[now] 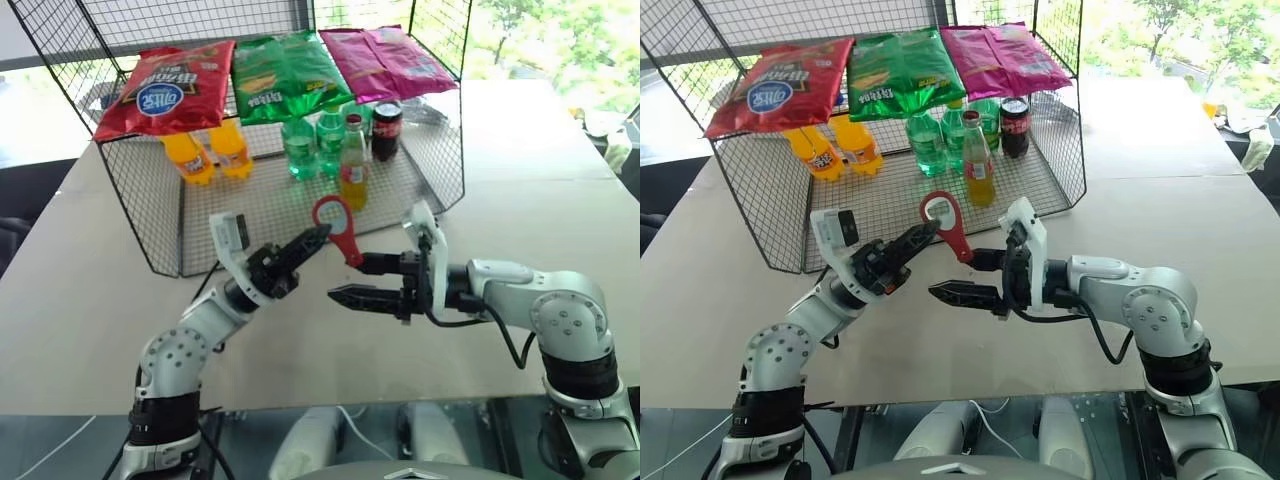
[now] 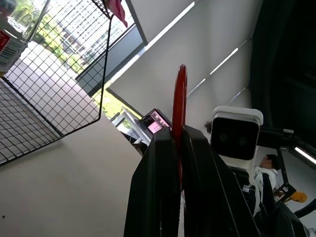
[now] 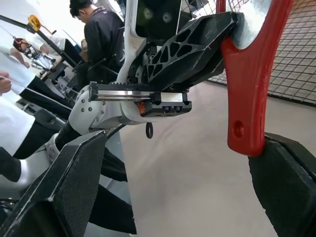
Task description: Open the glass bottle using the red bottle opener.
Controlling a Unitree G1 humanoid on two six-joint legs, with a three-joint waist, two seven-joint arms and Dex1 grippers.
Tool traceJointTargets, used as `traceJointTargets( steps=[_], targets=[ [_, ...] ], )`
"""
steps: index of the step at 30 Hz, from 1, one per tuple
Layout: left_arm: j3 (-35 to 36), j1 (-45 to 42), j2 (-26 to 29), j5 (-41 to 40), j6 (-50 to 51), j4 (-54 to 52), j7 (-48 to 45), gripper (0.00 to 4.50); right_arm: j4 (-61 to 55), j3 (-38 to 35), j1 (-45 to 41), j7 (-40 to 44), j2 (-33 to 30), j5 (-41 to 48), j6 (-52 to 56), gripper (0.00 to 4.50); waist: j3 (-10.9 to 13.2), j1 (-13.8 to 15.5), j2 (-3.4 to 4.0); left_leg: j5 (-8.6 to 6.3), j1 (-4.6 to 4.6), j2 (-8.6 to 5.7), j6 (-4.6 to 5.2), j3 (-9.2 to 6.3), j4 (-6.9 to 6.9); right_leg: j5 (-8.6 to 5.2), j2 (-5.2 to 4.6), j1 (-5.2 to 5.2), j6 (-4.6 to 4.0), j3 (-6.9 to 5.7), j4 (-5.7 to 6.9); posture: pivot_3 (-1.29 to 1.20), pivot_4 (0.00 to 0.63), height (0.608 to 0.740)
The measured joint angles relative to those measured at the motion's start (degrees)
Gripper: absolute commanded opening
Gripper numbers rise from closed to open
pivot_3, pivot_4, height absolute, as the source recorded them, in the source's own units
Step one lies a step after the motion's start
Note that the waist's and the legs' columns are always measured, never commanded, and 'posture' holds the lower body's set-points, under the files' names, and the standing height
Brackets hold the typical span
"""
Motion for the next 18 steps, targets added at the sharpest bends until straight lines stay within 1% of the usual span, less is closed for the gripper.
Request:
traceJointTargets(
  steps=[2, 4, 5, 6, 7, 8, 13, 16, 18],
  targets=[
    [0.0, 0.0, 0.0, -0.1, 0.4, 0.0, -0.5, 0.0, 0.6, -0.2, -0.2, -0.7, -0.1, 0.4, 0.4, 2.72, 0.0, 0.0, 0.0, 0.0, 0.0, 0.0, 0.0, 0.01, 0.0, 0.0, 0.01, -0.01, 0.0, 0.01, 0.0, 0.0, 0.15, 0.74],
    [-0.1, 0.0, -0.3, -0.1, 0.7, 0.0, -1.2, 0.0, 1.1, -0.2, -0.3, -1.2, -0.4, 0.7, 0.6, 1.7, 0.0, 0.0, 0.0, 0.0, -0.01, 0.0, 0.0, 0.03, 0.0, 0.0, 0.01, -0.04, 0.0, 0.03, 0.0, 0.0, 0.15, 0.74],
    [-0.1, 0.0, -0.4, -0.1, 0.7, 0.0, -1.4, 0.0, 1.1, -0.3, -0.3, -1.3, -0.5, 0.7, 0.8, 1.29, 0.0, 0.0, 0.0, 0.0, -0.02, 0.0, 0.0, 0.04, 0.0, 0.0, 0.0, -0.05, 0.0, 0.04, 0.0, 0.0, 0.15, 0.74],
    [-0.2, 0.0, -0.5, -0.2, 0.8, 0.0, -1.7, 0.0, 1.4, -0.4, -0.4, -1.6, -0.7, 0.7, 1.0, 0.68, 0.0, 0.0, 0.0, 0.0, -0.02, 0.0, 0.0, 0.05, -0.01, 0.0, 0.0, -0.06, 0.0, 0.05, 0.01, 0.0, 0.15, 0.74],
    [-0.2, 0.0, -0.5, -0.2, 0.9, 0.0, -2.0, 0.0, 1.6, -0.4, -0.5, -1.7, -0.7, 0.7, 1.1, 0.24, 0.0, 0.0, 0.0, 0.0, -0.02, 0.0, 0.0, 0.06, -0.01, 0.0, 0.0, -0.07, 0.0, 0.06, 0.01, 0.0, 0.15, 0.74],
    [-0.1, 0.0, -0.5, -0.2, 0.9, 0.0, -2.2, 0.0, 1.9, -0.5, -0.6, -1.6, -0.7, 1.5, 1.2, 0.09, 0.0, 0.0, 0.0, 0.0, -0.02, 0.0, 0.0, 0.07, 0.0, 0.01, 0.0, -0.08, 0.0, 0.07, 0.02, 0.0, 0.15, 0.74],
    [0.0, 0.2, -0.4, -1.0, 1.4, 0.0, -3.0, 0.0, 2.0, -0.7, -0.6, -1.9, -0.8, 3.0, 1.6, 0.09, 0.0, -0.1, 0.0, 0.0, -0.02, 0.02, 0.01, 0.11, -0.01, 0.01, 0.0, -0.09, 0.0, 0.1, 0.03, 0.0, 0.15, 0.74],
    [-0.3, 0.8, 0.0, 0.5, 0.5, -0.1, -4.5, 0.0, 2.0, -0.4, -0.6, -2.6, -1.0, 3.4, 2.0, 0.09, 0.0, -0.1, 0.0, 0.0, -0.02, 0.02, 0.01, 0.12, -0.02, 0.01, 0.0, -0.1, 0.0, 0.1, 0.03, 0.0, 0.15, 0.74],
    [-0.4, 1.0, 0.1, 2.2, -0.2, -0.1, -4.9, 0.7, 2.0, -0.2, -0.3, -3.5, -0.8, 3.4, 2.3, 0.0, 0.0, 0.0, 0.0, 0.0, -0.02, 0.02, 0.01, 0.12, -0.02, 0.01, 0.0, -0.1, 0.0, 0.1, 0.03, 0.0, 0.15, 0.74]
  ],
)
